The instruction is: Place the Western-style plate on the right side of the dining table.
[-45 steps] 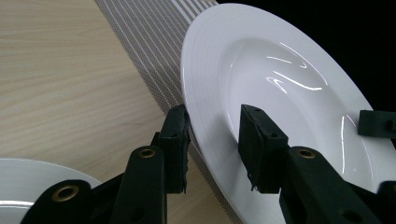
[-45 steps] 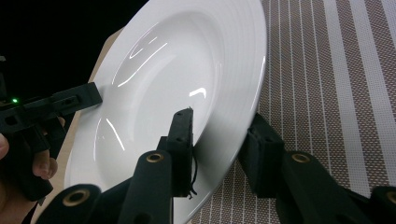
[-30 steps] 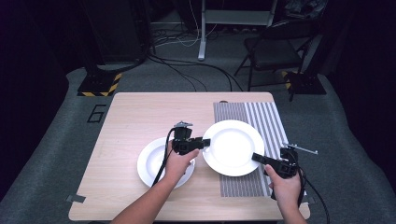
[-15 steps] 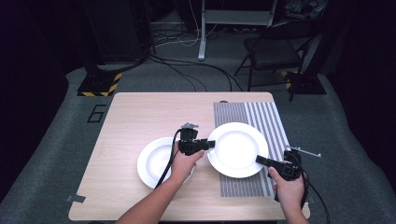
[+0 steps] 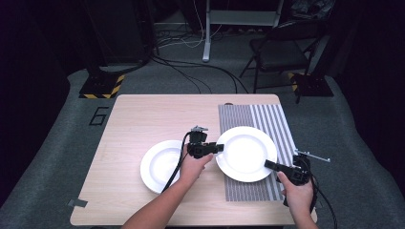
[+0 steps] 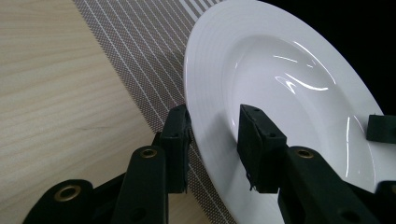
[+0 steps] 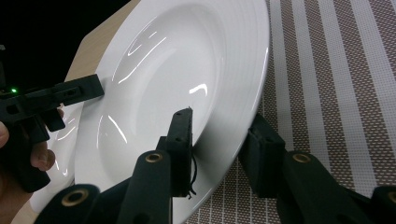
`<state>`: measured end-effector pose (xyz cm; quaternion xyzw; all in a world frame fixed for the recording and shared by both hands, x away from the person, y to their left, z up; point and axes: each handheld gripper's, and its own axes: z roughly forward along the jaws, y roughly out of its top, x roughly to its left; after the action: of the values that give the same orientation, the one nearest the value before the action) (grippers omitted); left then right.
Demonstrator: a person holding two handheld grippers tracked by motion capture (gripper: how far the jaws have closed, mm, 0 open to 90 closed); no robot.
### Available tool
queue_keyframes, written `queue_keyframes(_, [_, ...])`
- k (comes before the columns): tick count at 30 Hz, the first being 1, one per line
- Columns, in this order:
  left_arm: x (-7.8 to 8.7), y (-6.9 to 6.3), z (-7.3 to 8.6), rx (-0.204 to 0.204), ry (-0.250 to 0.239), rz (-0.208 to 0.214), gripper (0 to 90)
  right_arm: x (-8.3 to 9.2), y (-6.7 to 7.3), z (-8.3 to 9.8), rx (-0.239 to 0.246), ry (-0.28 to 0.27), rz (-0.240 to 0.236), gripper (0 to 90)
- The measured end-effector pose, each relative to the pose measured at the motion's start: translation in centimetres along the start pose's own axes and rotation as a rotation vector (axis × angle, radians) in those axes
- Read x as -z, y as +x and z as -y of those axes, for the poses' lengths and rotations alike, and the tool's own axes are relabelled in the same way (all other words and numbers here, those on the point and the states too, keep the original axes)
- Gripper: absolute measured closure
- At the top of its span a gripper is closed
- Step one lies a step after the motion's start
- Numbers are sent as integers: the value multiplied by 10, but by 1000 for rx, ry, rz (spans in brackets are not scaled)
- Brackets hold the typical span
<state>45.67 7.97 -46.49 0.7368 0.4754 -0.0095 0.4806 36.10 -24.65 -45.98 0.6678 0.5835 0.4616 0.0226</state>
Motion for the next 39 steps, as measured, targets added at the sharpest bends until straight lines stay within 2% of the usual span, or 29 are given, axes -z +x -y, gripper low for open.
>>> queue_keyframes(9, [-16,2,4,13,9,8,645,-3,-11,1,-5,-2,17,660])
queue_keyframes(14, [-25,1,5,8,14,5,646,-5,-19,2,-19,-1,35,658])
queue_keyframes(17, [-29,1,6,-9,14,10,649,-7,-24,1,-40,-1,46,658])
queue_keyframes(22, [-39,2,6,3,18,11,653,-9,-32,1,-50,-2,56,657])
queue_keyframes(23, [-41,2,7,20,19,12,653,-10,-33,1,-48,-1,56,656])
queue_keyframes(25, [-44,2,7,22,17,11,653,-11,-36,0,-47,2,65,655])
queue_keyframes(26, [-44,3,7,10,23,11,653,-12,-36,0,-49,1,67,654])
queue_keyframes(27, [-46,3,7,18,23,11,653,-12,-36,0,-47,1,70,654])
queue_keyframes(35, [-51,0,5,15,19,1,651,-14,-41,-3,-41,-3,90,652])
queue_keyframes(39, [-56,-4,1,-10,28,-44,641,-16,-41,-5,-49,-5,101,651])
